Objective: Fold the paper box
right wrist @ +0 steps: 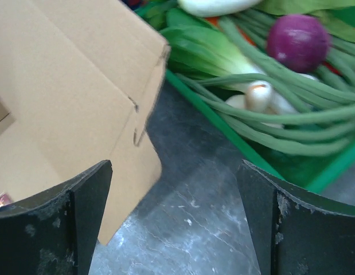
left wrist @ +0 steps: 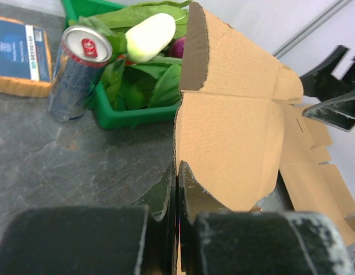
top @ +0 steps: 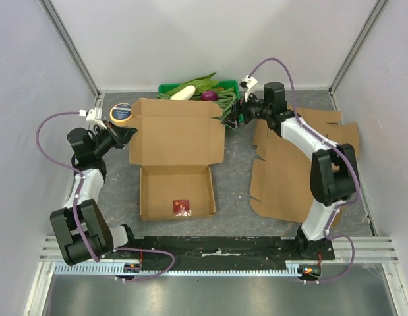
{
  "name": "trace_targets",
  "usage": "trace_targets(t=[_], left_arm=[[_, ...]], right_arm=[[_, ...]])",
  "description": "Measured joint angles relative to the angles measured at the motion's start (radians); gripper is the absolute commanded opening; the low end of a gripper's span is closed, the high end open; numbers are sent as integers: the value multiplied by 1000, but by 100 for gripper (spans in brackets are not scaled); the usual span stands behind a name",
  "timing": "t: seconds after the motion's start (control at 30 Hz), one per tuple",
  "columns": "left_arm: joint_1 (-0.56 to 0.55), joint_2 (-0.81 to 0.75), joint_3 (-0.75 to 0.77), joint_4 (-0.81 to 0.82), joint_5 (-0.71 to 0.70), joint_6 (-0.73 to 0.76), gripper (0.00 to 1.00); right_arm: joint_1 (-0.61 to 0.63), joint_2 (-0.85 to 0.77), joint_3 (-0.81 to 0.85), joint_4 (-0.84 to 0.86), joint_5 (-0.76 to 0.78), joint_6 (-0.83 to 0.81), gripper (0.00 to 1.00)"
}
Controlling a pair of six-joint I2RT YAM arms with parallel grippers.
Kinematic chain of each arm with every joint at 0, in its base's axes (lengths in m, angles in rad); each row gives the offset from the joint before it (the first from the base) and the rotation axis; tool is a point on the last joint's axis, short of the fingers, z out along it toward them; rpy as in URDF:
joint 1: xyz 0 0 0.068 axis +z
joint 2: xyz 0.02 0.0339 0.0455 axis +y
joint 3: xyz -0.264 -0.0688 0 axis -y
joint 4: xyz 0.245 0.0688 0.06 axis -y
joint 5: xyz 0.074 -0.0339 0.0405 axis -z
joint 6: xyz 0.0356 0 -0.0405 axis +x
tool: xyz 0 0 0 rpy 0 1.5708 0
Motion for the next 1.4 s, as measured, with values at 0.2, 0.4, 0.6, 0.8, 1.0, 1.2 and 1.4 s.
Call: trace_targets(t=[0.2,0.4,0.6,0.8,1.0,1.2,1.4], left_arm=[[-20,11,23,36,37,0,2],[-29,21,25,53,43,0,2],[-65,24,35,66,-19,-14,23],[-113,-14,54,23,-170,-60,68],[-118,-252,60,-198,-370,-82,71],[-117,-391,132,-438,-462,-77,80],[-118,-283,148,-435,-395,4,74]], right_arm=[[-3,178,146,74,-266,33,88],[14,259,201,290,-375,259,44],[52,241,171,410,-362,296,0],[81,168,171,320,-291,151,0],[89,97,196,182,-208,-63,0],[92,85,303,0,-183,-303,0],[104,36,304,-126,-192,-486,0]])
